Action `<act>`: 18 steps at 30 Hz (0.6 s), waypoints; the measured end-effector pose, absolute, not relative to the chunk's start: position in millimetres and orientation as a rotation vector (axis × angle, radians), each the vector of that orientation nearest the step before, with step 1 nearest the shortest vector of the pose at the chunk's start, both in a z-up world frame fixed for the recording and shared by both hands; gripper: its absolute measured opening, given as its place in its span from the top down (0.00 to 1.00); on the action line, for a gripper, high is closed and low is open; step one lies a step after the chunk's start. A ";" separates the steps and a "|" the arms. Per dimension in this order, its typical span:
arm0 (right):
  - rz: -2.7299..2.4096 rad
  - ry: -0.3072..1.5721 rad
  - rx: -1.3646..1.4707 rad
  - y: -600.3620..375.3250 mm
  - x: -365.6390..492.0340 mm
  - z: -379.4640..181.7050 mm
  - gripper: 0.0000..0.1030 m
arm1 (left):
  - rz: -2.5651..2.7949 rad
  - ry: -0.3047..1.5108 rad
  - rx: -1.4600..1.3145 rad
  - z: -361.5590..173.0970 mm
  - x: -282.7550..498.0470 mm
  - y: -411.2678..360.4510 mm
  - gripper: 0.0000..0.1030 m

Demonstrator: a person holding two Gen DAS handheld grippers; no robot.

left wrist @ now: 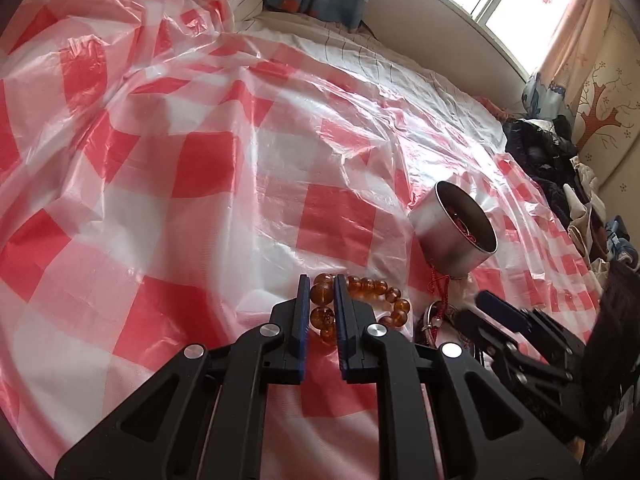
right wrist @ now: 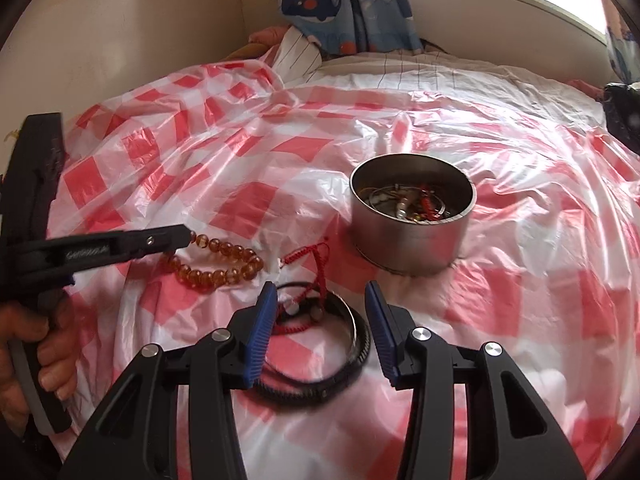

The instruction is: Organize jewelry

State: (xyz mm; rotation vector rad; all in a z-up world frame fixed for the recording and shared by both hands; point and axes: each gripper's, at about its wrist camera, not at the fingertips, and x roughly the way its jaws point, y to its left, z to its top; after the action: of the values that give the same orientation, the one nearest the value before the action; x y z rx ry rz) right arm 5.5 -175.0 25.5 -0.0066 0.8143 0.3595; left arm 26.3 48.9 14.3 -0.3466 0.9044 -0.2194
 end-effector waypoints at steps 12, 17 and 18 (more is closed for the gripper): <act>0.422 0.857 0.033 -173.8 24.5 19.7 0.96 | -0.239 0.979 -0.300 -3.0 34.3 33.8 0.74; 0.409 0.779 0.148 -209.8 -19.6 43.9 0.96 | -0.241 0.971 -0.184 -4.3 31.6 16.3 0.65; 0.402 0.769 0.170 -218.1 -27.9 47.1 0.96 | -0.241 0.965 -0.160 -3.0 30.2 13.2 0.68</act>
State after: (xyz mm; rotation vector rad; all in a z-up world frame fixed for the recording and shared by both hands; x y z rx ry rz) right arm -27.9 -218.1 47.1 0.1703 0.7688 0.4019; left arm 30.2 13.2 -3.0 -0.1596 0.9647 -0.2408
